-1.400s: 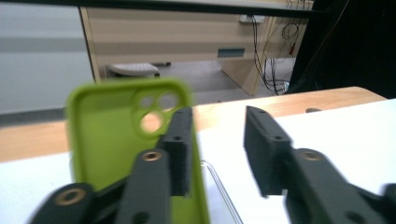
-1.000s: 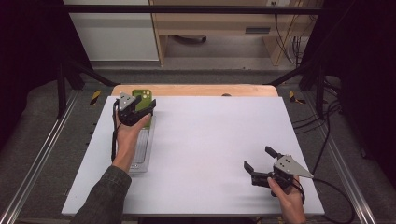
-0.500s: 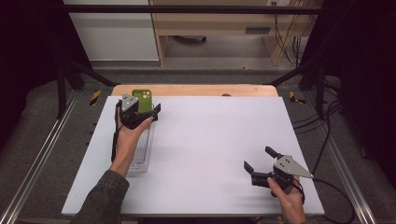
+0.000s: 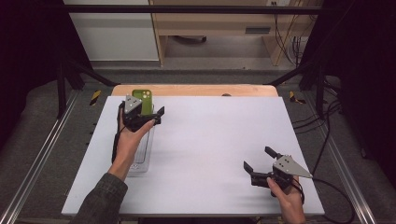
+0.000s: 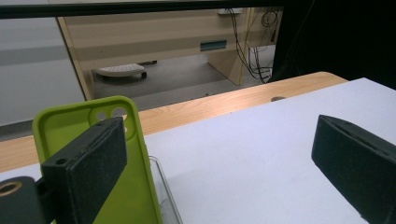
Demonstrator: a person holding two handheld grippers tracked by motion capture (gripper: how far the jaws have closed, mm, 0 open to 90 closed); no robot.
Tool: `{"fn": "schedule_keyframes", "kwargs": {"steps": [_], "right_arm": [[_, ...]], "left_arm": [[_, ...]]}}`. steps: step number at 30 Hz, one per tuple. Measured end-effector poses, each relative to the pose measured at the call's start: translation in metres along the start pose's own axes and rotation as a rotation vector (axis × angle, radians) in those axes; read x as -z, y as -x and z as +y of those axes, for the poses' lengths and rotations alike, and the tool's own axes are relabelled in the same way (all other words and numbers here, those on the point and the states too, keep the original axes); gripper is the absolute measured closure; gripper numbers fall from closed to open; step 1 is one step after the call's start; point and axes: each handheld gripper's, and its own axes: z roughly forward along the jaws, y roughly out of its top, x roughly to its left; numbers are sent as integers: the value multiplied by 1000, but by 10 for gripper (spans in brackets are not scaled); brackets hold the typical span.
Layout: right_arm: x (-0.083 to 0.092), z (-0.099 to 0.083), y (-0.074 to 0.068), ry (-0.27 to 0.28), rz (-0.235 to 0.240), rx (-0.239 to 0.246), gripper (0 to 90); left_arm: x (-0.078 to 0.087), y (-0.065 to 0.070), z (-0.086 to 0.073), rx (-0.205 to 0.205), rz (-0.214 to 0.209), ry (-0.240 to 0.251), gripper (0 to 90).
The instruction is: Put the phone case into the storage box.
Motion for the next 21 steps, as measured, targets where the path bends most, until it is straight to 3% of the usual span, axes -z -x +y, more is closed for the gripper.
{"fn": "schedule_keyframes", "kwargs": {"steps": [12, 21], "right_arm": [[0, 0, -1, -2, 3, 2, 23], [0, 0, -1, -1, 5, 1, 23]], "left_arm": [[0, 12, 3, 10, -35, 7, 28], [-2, 24, 5, -8, -68, 0, 28]]}}
